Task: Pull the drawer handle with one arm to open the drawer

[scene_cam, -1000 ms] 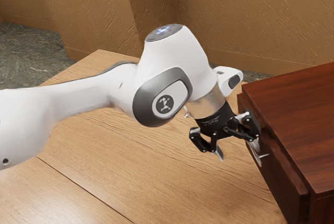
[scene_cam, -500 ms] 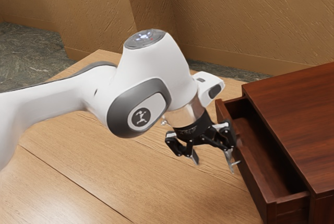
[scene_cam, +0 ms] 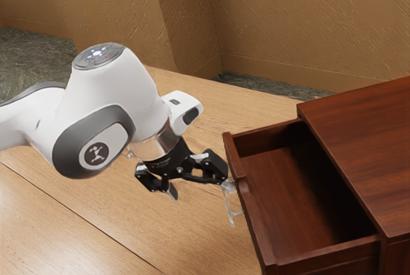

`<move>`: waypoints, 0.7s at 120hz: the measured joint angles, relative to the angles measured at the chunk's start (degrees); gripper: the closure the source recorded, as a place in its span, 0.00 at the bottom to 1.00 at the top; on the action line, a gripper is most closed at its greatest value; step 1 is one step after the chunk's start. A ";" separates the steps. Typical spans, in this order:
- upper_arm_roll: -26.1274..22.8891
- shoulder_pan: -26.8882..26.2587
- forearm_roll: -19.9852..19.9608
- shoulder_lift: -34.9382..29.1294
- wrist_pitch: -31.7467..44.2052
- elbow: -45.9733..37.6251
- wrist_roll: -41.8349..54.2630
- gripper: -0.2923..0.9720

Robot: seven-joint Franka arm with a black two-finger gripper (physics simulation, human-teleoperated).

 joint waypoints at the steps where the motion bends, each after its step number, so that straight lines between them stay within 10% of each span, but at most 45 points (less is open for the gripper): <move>1: 0.45 -0.37 0.16 -0.33 -0.02 -0.24 0.01 0.40; 28: 3.50 -1.24 -1.75 -11.04 -3.53 0.12 1.19 0.30; 42: 8.56 -9.90 1.10 -14.51 -9.88 7.77 1.45 0.27; 84: 11.86 -19.53 10.87 -4.50 -26.61 25.20 31.53 0.24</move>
